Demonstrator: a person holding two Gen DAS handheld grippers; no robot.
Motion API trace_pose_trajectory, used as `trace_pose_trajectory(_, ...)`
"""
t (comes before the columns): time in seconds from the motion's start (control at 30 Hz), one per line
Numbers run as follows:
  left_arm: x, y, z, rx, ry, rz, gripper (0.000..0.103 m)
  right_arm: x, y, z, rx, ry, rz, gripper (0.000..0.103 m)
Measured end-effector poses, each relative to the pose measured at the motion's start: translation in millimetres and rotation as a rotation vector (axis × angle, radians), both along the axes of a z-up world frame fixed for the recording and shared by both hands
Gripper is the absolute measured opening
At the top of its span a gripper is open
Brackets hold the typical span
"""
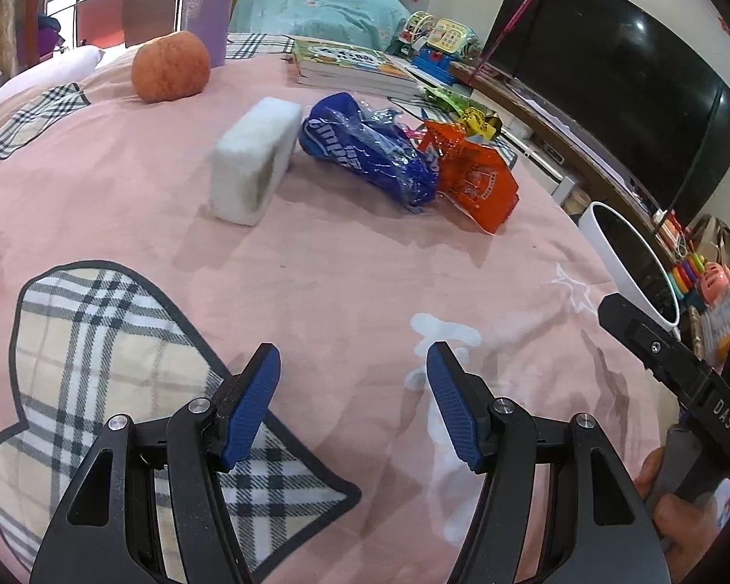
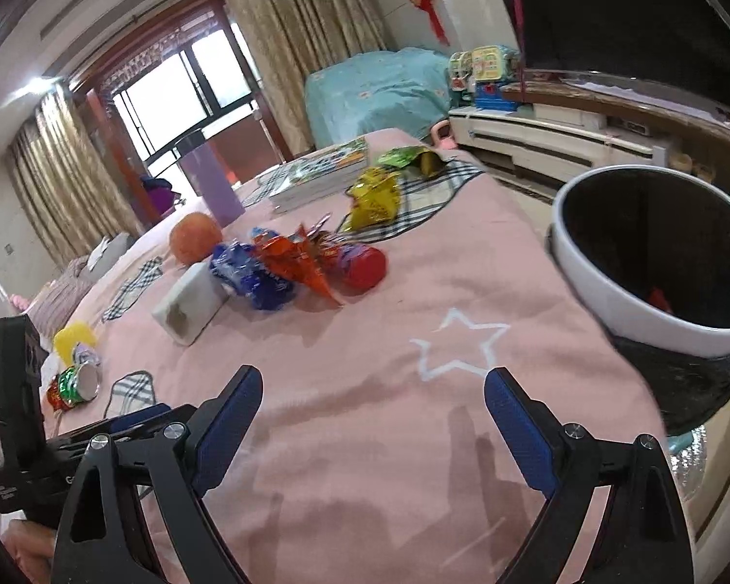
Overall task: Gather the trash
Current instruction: 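Move both open tools back over the bed toward the remaining trash, then grasp the white foam block with the left tool while the right tool grasps the orange chip bag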
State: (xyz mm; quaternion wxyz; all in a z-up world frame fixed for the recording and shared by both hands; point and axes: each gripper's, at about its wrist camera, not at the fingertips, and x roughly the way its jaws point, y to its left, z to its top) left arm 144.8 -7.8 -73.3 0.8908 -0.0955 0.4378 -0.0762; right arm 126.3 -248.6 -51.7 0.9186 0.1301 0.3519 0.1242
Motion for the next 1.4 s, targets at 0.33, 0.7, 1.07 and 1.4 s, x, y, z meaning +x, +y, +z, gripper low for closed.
trace_pose_trajectory(0.33, 8.2, 21.6, 1.0, 0.016, -0.003, 0.054, 0.064, 19.3, 24.9, 5.3, -0.006, -0.002, 0.046, 0.094)
trace_pose_trajectory(0.7, 37.5, 46.3, 7.1, 0.056, -0.028, 0.102, 0.064, 50.3, 43.1, 3.4, -0.043, 0.011, 0.094, 0.085)
trace_pose_trajectory(1.07, 80.5, 50.2, 8.7, 0.086, -0.062, 0.101, 0.064, 93.6, 56.5, -4.5, -0.082, 0.045, 0.109, 0.046)
trace_pose_trajectory(1.4, 66.0, 37.0, 8.1, 0.085, -0.065, 0.029, 0.026, 80.3, 66.6, -5.8, -0.065, 0.051, 0.165, 0.003)
